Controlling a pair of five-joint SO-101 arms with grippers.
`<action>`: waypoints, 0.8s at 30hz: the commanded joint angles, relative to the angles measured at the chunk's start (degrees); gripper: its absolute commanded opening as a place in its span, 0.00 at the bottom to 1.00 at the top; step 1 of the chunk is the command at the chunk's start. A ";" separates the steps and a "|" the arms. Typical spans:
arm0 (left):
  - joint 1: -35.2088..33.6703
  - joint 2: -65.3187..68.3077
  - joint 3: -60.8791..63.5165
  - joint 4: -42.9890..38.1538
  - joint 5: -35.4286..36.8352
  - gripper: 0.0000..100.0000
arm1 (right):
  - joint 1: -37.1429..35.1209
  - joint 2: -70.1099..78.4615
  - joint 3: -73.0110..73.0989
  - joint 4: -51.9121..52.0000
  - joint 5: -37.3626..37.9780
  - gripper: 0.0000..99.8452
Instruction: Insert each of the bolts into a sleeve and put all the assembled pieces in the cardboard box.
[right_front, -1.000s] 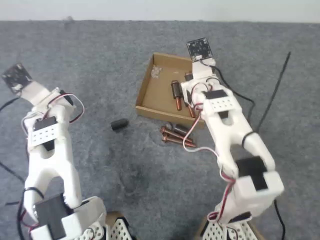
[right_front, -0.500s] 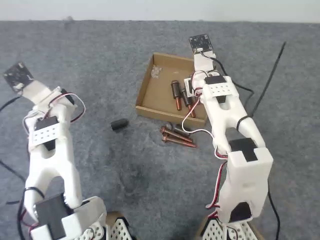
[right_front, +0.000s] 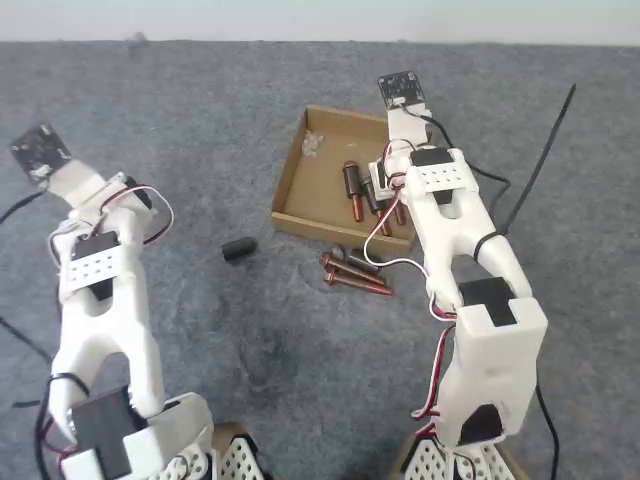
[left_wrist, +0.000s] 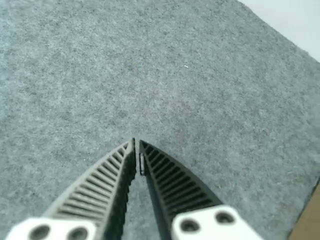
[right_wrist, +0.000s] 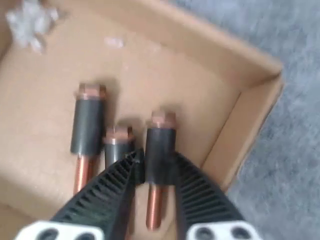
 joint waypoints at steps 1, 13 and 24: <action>1.49 -0.18 -0.22 -1.49 -3.43 0.01 | -0.13 -9.98 -3.25 10.42 -0.62 0.01; 4.66 -0.26 0.75 -1.41 -12.22 0.01 | -2.07 -27.12 14.24 19.21 1.32 0.01; 4.75 -0.18 0.75 -1.32 -12.31 0.01 | -10.77 -44.70 40.09 12.00 7.65 0.01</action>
